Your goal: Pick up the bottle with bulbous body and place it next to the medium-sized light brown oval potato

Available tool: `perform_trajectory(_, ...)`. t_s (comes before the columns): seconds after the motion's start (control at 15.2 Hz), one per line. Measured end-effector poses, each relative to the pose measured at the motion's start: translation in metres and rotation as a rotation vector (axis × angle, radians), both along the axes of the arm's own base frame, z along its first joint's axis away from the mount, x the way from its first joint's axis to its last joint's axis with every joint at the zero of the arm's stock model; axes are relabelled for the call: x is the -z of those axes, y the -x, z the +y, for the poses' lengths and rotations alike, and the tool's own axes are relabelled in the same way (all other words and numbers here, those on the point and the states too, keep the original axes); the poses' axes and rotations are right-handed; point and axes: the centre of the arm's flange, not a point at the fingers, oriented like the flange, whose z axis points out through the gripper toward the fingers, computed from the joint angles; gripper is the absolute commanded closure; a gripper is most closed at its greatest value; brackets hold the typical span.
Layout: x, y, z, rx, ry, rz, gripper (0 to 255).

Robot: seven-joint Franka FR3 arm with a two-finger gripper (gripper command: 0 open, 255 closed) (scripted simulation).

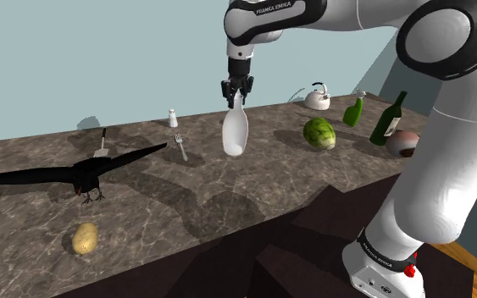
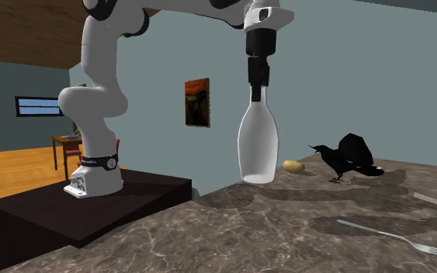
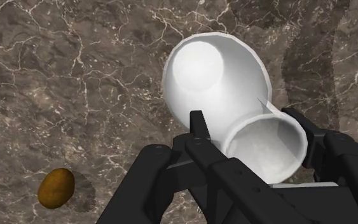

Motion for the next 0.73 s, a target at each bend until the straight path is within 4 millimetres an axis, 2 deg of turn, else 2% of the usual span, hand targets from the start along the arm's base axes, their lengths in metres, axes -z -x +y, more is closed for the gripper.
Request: perform_trajectory(0.73,0.002,0.005,0.146,0.0,0.0,-0.001,255)
